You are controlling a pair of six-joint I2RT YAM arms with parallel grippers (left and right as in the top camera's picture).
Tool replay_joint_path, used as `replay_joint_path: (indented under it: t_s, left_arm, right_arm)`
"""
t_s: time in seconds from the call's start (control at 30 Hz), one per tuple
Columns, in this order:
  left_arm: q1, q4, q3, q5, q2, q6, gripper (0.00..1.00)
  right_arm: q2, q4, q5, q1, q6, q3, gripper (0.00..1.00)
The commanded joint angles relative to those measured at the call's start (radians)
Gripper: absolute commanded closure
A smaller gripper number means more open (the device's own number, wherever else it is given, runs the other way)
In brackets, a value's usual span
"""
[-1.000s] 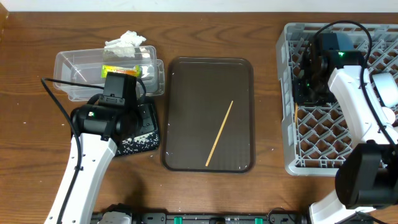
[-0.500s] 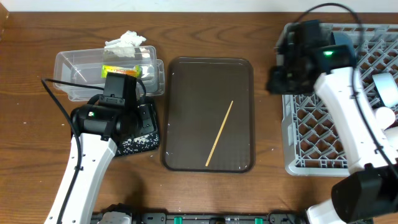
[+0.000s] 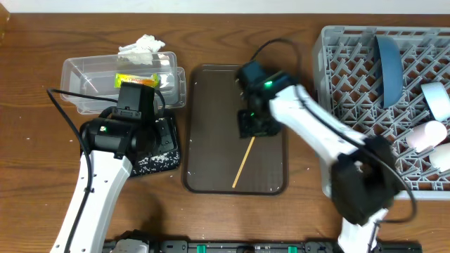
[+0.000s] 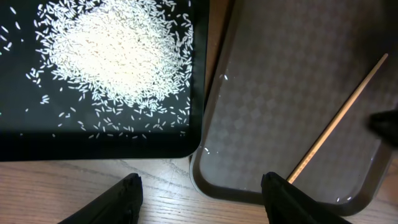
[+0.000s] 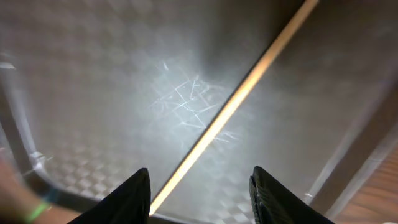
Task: Sort waste into correct bins and load items into the dishwasher rack
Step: 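Return the right gripper to the tray and grasp the second chopstick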
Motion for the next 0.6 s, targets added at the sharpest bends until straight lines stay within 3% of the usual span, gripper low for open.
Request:
replay_joint_path:
  t_s: [0.0, 0.3, 0.47, 0.57]
  left_arm:
    - [0.005, -0.010, 0.002, -0.013, 0.004, 0.002, 0.36]
    - [0.005, -0.010, 0.003, -0.013, 0.004, 0.002, 0.36]
    - [0.005, -0.010, 0.003, -0.013, 0.004, 0.003, 0.36]
    - [0.005, -0.011, 0.002, -0.013, 0.004, 0.003, 0.36]
  right_arm:
    - [0.084, 0.002, 0.014, 0.040, 0.104, -0.010, 0.50]
    - [0.198, 0.031, 0.027, 0.052, 0.132, -0.010, 0.55]
    - [0.203, 0.034, 0.039, 0.049, 0.131, -0.010, 0.80]
    - [0.203, 0.030, 0.054, 0.044, 0.131, -0.010, 0.90]
